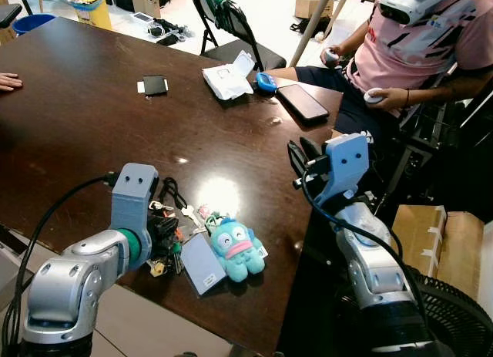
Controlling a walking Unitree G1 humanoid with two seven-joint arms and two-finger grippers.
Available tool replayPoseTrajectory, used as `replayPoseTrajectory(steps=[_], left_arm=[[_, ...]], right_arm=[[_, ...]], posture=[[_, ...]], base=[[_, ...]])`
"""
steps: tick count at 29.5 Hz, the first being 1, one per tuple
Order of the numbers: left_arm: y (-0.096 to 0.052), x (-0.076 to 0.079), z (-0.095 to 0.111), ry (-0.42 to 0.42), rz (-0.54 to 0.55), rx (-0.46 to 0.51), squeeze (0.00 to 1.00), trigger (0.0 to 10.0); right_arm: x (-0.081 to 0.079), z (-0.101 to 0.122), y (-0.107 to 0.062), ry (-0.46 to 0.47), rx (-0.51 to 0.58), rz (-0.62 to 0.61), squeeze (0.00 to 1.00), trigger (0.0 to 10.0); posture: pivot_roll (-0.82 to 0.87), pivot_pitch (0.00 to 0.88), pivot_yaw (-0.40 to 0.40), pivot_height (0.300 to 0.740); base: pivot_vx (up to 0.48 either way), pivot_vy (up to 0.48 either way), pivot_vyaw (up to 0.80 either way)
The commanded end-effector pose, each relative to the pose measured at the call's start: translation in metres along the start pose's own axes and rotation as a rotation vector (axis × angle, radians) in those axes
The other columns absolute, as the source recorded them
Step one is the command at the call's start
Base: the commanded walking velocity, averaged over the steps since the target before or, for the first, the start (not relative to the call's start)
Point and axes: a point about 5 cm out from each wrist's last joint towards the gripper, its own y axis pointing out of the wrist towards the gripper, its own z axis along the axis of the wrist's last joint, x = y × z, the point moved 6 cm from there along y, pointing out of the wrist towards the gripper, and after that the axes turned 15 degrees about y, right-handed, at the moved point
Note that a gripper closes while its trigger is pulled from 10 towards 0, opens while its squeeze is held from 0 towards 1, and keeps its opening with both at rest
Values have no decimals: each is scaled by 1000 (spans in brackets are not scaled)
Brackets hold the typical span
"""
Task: Hang keys on a hook
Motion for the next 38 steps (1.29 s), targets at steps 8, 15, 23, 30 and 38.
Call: replayPoseTrajectory(steps=[8, 15, 23, 30, 38], left_arm=[[2, -2, -14, 1, 17, -64, 0, 10000], [-10, 4, -21, 35, -41, -79, 0, 10000], [-15, 10, -14, 8, -76, -56, 0, 9804], [-12, 11, -25, 88, -64, -91, 0, 7490], [-15, 14, -27, 107, -78, -103, 0, 4196]], right_arm=[[1, -5, -2, 9, -15, -8, 0, 10000], [2, -5, -2, 8, -16, -11, 0, 10000], [2, -5, -1, 8, -16, -9, 0, 10000], [3, -5, -2, 6, -14, -11, 0, 10000], [3, -5, -2, 5, -14, -11, 0, 10000]], posture=[[135, 25, 52, 740], [138, 25, 53, 740], [140, 23, 50, 740], [134, 24, 51, 740], [135, 25, 51, 740]], base=[[0, 0, 0], [0, 0, 0], [0, 0, 0], [0, 0, 0], [0, 0, 0]])
